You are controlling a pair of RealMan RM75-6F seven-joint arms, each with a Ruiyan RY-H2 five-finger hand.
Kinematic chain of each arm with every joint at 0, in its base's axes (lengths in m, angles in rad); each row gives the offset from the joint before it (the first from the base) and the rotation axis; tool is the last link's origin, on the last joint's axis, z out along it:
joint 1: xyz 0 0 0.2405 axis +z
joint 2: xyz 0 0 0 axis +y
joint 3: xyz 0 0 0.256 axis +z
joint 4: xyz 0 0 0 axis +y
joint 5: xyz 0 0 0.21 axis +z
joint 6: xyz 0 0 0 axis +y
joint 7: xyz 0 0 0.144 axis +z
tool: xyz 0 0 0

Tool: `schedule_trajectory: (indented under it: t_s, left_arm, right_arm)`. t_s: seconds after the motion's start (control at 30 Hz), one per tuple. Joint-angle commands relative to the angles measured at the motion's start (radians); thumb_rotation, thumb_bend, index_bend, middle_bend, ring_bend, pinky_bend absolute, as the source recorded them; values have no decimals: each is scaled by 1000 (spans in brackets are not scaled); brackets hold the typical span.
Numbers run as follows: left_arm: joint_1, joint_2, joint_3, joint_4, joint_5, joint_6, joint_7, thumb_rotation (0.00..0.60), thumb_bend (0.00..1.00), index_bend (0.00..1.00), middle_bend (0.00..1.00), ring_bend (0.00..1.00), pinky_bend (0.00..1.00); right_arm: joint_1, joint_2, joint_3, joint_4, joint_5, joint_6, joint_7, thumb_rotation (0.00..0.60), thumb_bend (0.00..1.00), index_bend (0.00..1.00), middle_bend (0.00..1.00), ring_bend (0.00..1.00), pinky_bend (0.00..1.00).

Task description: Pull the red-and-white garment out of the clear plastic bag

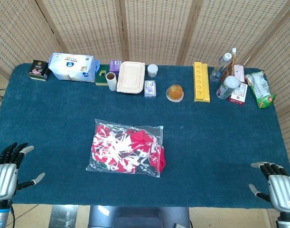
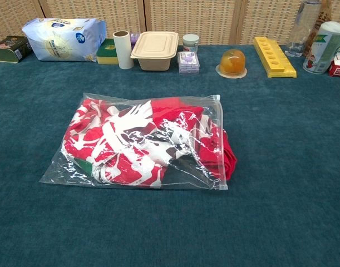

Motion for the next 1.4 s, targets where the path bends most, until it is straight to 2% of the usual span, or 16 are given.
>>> schedule_trajectory:
  t_s: [0.03,0.53,0.73,0.87,0.97,1.1,1.17,1.27,1.33,1.4]
  left_arm:
    - [-1,-2,-1,2,-4,-5,1,600,82,213,171,79,73]
    - [-16,8,-1,-6,17,-17,-13,598,82,213,171,79,73]
    - [-77,30,-7,-45,53,-94,10,600,83,214,171,79,73]
    - [-171,53,-19,-113,85,-218,55,600,83,214,171,79,73]
    - [-209,57,-31,-140,81,-269,83,600,83,213,171,79,73]
    - [-297,43,-60,-178,58,-387,144,600,81,213,171,79,73]
    - [-374,17,-99,-195,11,-488,195,600,80,212,171,79,74]
    - [-452,-16,-145,-208,-89,-584,262,600,74,197,171,79,73]
    - [-533,-55,-186,-201,-196,-671,328,600,71,177,171,79,73]
    - [-589,-89,-211,-184,-281,-713,385,600,67,158,168,79,73]
  right_arm:
    - [4,-3,1,-2,2,-7,-2,600,239,321,339,293,270]
    - [-15,-8,-4,11,0,21,14,600,239,321,339,293,264]
    - [-14,-10,-3,8,-5,23,11,600,239,321,339,293,264]
    - [-14,-16,-4,15,-5,22,22,599,239,321,339,293,264]
    - [-15,-16,-4,18,-5,22,26,600,239,321,339,293,264]
    - [-14,-14,-2,21,-5,24,30,600,239,321,339,293,264]
    - [-15,-10,2,20,-2,27,30,600,239,321,339,293,264]
    - [-15,-8,3,19,0,28,32,600,240,321,339,293,264]
    - [-16,-6,3,19,5,26,35,600,239,321,339,293,264]
    - [-16,-5,4,21,9,24,37,600,239,321,339,293,264]
